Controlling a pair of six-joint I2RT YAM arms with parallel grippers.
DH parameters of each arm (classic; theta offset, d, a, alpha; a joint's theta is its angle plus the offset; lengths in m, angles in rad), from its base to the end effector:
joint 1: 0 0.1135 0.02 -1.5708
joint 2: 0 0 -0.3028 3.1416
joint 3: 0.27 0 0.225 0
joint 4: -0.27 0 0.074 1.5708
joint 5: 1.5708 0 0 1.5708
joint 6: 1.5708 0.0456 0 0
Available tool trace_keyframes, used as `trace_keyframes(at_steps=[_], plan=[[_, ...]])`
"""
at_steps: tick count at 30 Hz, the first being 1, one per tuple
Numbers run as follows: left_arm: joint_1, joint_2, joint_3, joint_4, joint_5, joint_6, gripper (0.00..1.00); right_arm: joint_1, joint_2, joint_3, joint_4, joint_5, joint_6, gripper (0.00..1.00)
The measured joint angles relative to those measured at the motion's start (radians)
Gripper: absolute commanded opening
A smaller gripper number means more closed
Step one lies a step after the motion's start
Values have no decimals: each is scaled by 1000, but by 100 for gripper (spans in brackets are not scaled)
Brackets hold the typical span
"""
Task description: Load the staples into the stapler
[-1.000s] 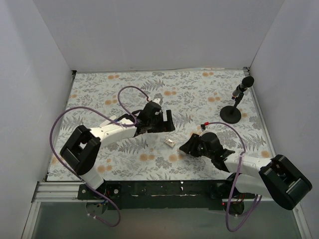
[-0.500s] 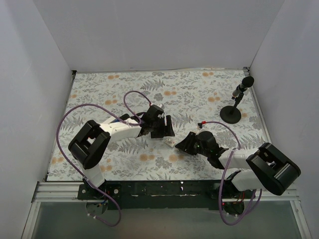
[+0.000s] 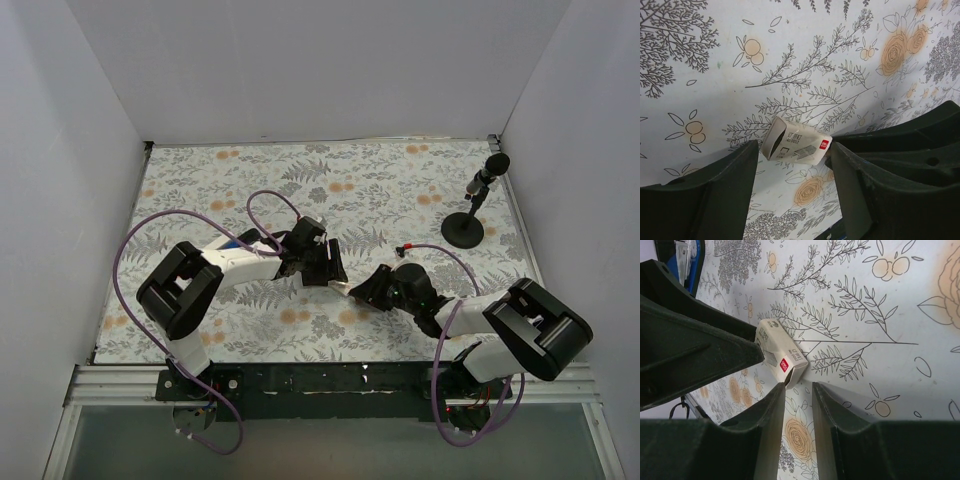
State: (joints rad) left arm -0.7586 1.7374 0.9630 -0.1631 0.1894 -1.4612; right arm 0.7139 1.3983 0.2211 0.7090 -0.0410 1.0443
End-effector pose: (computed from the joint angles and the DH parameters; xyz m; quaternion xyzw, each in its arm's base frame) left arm 0.2390 -0.2384 0.2076 -0.2979 0.8984 -0.3176 0.0574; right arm 0.1600 0.1411 0.1806 0.1295 0.8418 0.4145 0.3206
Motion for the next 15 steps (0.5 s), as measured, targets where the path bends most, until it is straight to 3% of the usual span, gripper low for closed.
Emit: trace_keyframes(at_steps=[15], plan=[[-5,-16,-17,14,32,-14,54,0,49,0,66,6,30,32]])
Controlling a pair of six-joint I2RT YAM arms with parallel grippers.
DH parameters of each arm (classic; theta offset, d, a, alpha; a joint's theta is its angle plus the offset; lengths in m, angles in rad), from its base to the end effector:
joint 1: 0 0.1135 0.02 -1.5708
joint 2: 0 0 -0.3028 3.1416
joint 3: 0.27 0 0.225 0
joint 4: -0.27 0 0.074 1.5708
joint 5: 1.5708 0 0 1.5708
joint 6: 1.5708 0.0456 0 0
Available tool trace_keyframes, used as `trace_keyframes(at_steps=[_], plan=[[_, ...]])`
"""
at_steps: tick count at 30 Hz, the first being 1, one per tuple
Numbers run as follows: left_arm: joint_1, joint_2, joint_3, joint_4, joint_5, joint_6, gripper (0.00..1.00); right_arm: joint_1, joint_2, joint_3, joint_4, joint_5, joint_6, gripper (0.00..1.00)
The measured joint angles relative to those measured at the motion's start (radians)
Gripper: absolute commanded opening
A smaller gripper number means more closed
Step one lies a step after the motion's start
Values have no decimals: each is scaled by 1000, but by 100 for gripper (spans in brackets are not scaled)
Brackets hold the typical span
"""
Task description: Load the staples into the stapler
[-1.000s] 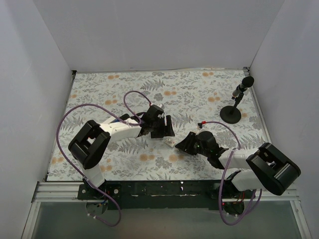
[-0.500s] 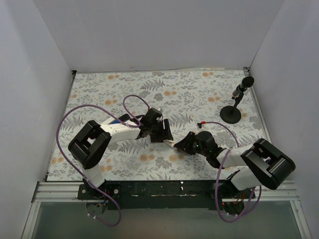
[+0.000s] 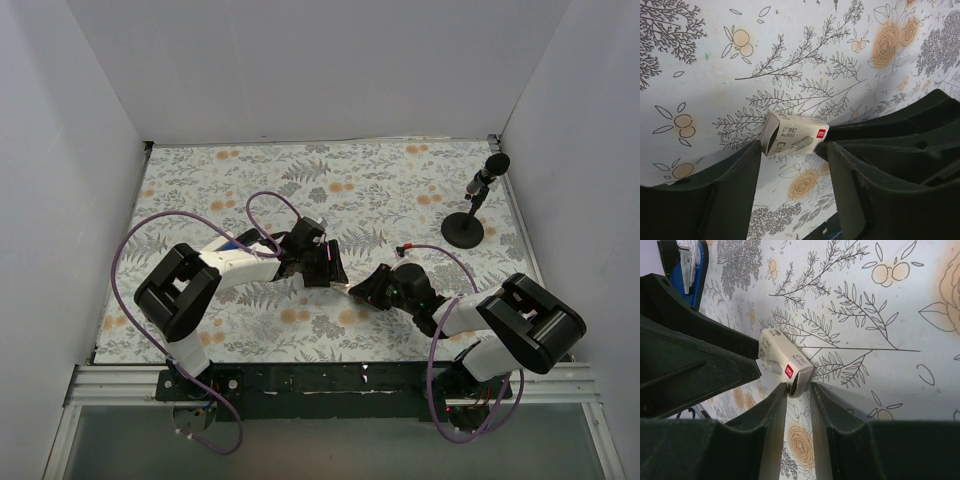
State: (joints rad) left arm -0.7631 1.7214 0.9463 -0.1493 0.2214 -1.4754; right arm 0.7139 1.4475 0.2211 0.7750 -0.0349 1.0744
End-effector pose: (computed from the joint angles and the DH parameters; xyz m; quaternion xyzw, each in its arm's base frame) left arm 0.2342 -0.2379 0.2094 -0.2957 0.8955 -0.3297 0.0435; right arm 0.1653 0.1453 0.1780 0.1428 0.8352 0.4231 0.3209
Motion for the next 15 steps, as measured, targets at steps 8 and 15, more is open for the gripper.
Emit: trace_keyframes(at_steps=[8,15], plan=[[0,-5,-5,0,1,-5,54,0,1,-2,2,33,0,23],[0,-5,-7,0,4,-4,54,0,0,1,-1,40,-15,14]])
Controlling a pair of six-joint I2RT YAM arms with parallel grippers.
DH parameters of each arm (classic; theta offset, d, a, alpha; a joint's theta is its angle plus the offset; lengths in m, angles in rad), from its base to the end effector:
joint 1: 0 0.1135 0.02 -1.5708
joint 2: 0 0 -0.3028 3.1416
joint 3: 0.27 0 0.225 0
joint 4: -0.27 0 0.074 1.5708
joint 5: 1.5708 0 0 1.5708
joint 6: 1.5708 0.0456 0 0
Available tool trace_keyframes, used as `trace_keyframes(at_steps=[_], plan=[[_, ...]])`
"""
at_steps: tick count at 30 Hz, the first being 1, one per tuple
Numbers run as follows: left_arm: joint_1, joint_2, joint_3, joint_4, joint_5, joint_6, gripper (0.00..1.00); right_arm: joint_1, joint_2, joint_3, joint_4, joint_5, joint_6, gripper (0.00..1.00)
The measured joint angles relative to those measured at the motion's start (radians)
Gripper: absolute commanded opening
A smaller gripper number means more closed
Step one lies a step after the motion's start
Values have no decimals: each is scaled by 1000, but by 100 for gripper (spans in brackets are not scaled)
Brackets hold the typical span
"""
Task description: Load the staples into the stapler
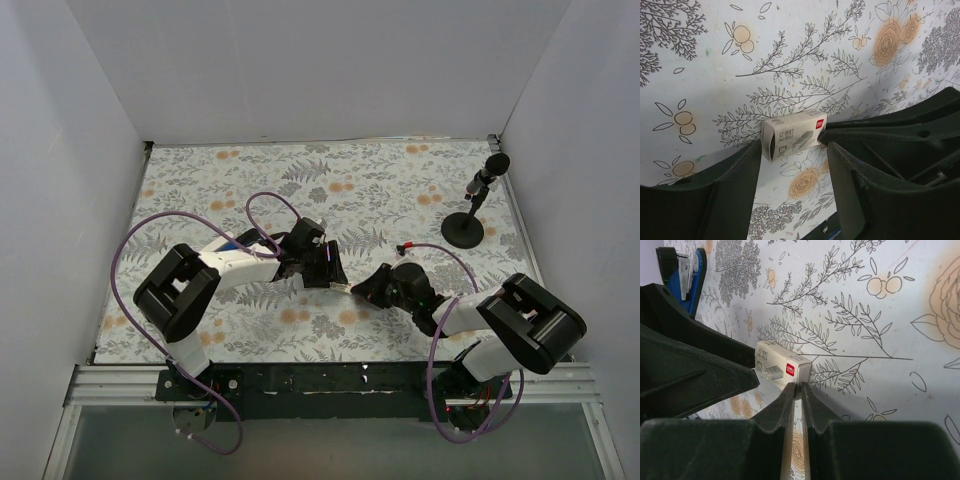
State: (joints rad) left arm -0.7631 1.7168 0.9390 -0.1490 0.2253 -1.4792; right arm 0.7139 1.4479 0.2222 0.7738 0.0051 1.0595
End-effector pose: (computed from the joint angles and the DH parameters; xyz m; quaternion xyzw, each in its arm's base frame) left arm 0.2327 -0.2367 0.2089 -0.2970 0.8953 -0.3296 0.0406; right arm 0.1667 0.1441 0.1780 0.1471 0.8347 0.4099 0.3371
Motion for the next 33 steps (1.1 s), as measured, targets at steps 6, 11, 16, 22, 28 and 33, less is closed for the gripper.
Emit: trace_keyframes(at_steps=[6,11,16,22,28,33], plan=[[0,-26,-10,-2,-2,39,61,0,-4,39,-53,7,-65,6],[0,-99,-18,-17,-27,158,70,0,-8,96,-146,10,-146,1],[0,-223,-56,-15,-54,341,78,0,-8,158,-238,6,-235,1],[-14,-300,-116,-10,-80,510,86,1,-12,212,-333,-21,-336,1],[-156,-278,-187,19,-167,590,86,2,-47,254,-445,-48,-424,1],[-232,-266,-278,150,-226,610,73,2,-63,266,-499,-76,-475,1]])
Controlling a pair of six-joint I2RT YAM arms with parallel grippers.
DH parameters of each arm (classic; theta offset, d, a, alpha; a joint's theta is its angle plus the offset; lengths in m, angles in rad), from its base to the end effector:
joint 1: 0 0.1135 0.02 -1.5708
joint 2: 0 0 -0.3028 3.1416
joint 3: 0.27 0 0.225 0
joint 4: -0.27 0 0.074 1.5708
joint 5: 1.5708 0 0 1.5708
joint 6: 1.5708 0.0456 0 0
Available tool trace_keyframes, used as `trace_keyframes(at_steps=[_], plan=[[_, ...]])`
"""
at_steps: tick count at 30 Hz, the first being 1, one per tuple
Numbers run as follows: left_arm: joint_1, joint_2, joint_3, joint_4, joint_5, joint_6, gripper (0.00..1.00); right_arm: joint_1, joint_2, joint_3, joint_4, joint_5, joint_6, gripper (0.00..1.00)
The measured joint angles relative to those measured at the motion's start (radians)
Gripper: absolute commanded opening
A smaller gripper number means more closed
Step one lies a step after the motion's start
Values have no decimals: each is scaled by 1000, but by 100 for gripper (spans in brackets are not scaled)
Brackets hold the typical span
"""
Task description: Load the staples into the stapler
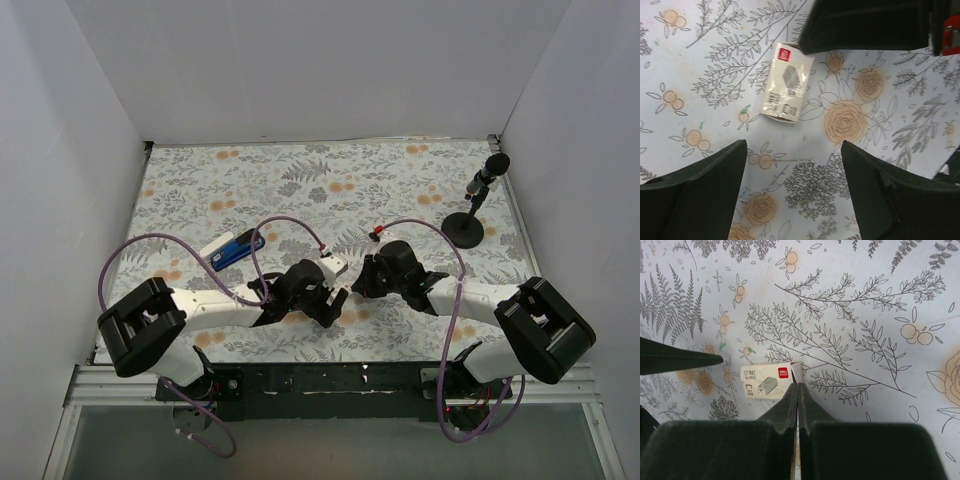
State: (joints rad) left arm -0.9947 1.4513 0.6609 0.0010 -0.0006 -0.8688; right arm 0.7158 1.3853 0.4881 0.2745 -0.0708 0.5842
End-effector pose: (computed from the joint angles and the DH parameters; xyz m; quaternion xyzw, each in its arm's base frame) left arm 0.1435 -0.2208 0.2174 0.0581 0.9228 -0.3055 0.2274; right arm 0.1815 0.1622 0.2094 -0.0746 0.8862 0.3012 0.3441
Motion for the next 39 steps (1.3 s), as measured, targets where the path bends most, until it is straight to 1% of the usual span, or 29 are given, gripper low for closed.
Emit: trace_keyframes(at_steps=[4,8,17,18,21,22,23,24,27,28,29,31,32,33,35,36,39], plan=[[1,-29,-113,160,-44,26,75,0,-6,0,-36,-24,-27,1],[0,-38,-161,263,-60,61,77,0,-22,0,-63,-38,-44,1],[-19,-11,-170,422,-24,125,76,0,-70,0,-104,-49,-65,1],[-24,2,-169,430,-21,132,73,0,-71,0,-106,-50,-65,1],[-39,47,-167,449,-15,151,71,0,-71,1,-115,-57,-65,1],[-43,58,-166,451,-16,156,70,0,-71,1,-116,-60,-65,1],[-48,69,-166,455,-17,163,63,0,-71,1,-117,-63,-65,1],[-54,81,-166,463,-22,171,59,1,-71,1,-117,-64,-65,1],[-65,106,-166,496,-37,190,58,3,-71,1,-117,-68,-65,1],[-69,116,-163,504,-44,198,52,5,-71,1,-117,-69,-65,1],[-72,128,-159,508,-48,204,51,5,-71,1,-117,-70,-65,1],[-82,149,-154,522,-61,216,41,6,-71,1,-117,-71,-65,1],[-87,154,-150,526,-65,220,40,6,-71,1,-117,-71,-65,1],[-92,159,-147,529,-69,224,34,6,-71,1,-118,-71,-65,1],[-100,164,-141,531,-77,231,24,6,-74,1,-124,-67,-66,1],[-103,165,-140,531,-83,234,23,6,-77,1,-130,-66,-66,1],[-108,165,-140,531,-93,240,22,6,-87,1,-141,-58,-69,1]])
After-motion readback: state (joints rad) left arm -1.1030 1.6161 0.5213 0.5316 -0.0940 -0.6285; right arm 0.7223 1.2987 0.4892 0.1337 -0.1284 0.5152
